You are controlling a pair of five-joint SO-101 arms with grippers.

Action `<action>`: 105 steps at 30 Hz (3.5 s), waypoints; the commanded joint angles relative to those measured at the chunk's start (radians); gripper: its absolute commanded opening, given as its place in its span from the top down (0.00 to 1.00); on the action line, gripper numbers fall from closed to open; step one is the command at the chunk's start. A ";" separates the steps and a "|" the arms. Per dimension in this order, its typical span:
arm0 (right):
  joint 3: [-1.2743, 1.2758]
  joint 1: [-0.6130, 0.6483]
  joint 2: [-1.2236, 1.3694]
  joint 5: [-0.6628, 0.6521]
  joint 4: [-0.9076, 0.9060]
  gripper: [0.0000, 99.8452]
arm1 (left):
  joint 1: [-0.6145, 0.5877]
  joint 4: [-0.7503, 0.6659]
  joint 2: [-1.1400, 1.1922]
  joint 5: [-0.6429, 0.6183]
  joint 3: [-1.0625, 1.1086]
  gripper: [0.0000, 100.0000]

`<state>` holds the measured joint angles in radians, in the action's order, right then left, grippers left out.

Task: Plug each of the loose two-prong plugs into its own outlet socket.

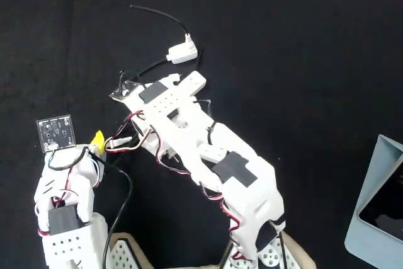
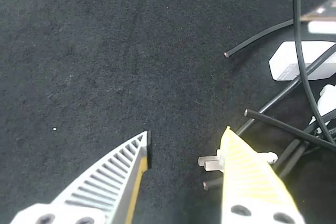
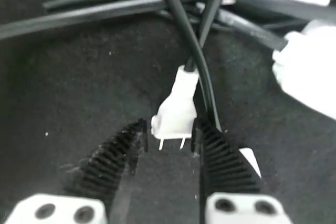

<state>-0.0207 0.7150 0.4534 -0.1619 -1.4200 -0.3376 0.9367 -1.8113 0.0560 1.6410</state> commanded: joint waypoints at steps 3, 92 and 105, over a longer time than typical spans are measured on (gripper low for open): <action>-0.004 0.009 0.004 0.009 0.035 0.87 | 0.005 -0.021 -0.008 0.014 -0.007 0.78; 0.196 -0.080 -0.117 0.064 0.201 0.87 | 0.005 -0.018 -0.008 0.015 -0.007 0.78; 0.228 -0.080 -0.120 0.002 0.230 0.99 | 0.005 -0.020 -0.008 0.015 -0.007 0.78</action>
<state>0.2064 0.6475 0.3521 -0.1496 -1.2022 -0.3376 0.9367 -1.8113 0.0652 1.6410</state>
